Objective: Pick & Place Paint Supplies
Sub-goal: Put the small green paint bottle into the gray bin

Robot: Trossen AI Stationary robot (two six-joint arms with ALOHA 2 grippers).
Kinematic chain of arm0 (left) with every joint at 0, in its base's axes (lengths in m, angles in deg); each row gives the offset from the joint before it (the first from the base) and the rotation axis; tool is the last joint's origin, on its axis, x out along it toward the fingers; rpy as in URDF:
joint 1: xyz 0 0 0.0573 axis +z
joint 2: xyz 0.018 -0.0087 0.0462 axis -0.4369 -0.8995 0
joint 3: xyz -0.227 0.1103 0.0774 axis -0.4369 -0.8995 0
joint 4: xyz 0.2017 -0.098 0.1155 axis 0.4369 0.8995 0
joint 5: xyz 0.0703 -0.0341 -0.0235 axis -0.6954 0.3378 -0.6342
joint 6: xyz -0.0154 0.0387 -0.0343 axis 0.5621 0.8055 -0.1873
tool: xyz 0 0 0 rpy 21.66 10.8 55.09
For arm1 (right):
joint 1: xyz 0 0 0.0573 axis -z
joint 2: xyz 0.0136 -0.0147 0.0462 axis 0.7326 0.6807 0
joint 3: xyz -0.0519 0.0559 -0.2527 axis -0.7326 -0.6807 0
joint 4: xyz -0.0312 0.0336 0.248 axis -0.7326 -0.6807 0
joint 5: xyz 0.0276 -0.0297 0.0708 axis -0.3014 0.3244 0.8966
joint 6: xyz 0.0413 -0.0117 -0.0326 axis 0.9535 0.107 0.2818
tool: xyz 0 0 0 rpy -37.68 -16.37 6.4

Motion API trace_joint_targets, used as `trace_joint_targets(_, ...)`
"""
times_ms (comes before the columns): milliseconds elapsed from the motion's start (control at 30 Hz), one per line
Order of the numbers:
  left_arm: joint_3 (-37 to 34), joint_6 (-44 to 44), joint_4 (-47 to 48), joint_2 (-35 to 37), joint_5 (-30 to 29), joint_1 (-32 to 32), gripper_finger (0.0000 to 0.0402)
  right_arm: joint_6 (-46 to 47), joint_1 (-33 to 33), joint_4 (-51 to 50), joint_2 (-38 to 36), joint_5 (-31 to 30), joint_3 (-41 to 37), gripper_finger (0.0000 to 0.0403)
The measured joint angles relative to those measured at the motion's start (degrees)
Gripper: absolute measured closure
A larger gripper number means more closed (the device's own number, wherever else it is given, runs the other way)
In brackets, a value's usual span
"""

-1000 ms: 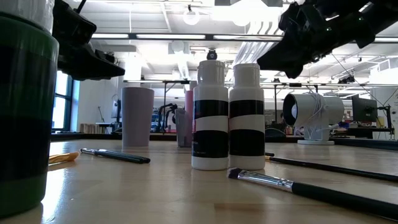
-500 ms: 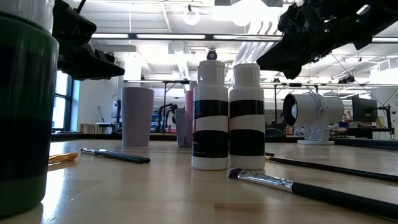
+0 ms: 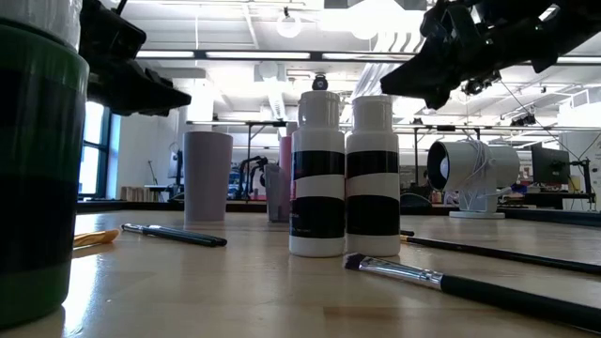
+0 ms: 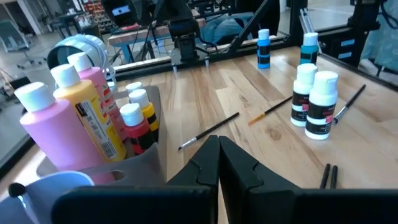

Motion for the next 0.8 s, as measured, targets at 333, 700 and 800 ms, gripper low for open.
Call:
trace_joint_targets(333,0.0,-3.6,1.0,0.0,0.3,0.0,0.0401,0.2,-0.2,0.3,0.0,0.3,0.0,0.0302)
trace_joint_targets(700,0.0,-10.8,3.3,0.0,0.5,0.0,0.0401,3.2,-0.2,0.2,0.0,0.2,0.0,0.0302)
trace_joint_targets(800,0.0,-10.8,5.2,0.0,0.5,0.0,0.0401,3.1,-0.2,-0.2,0.0,0.2,0.0,0.0302)
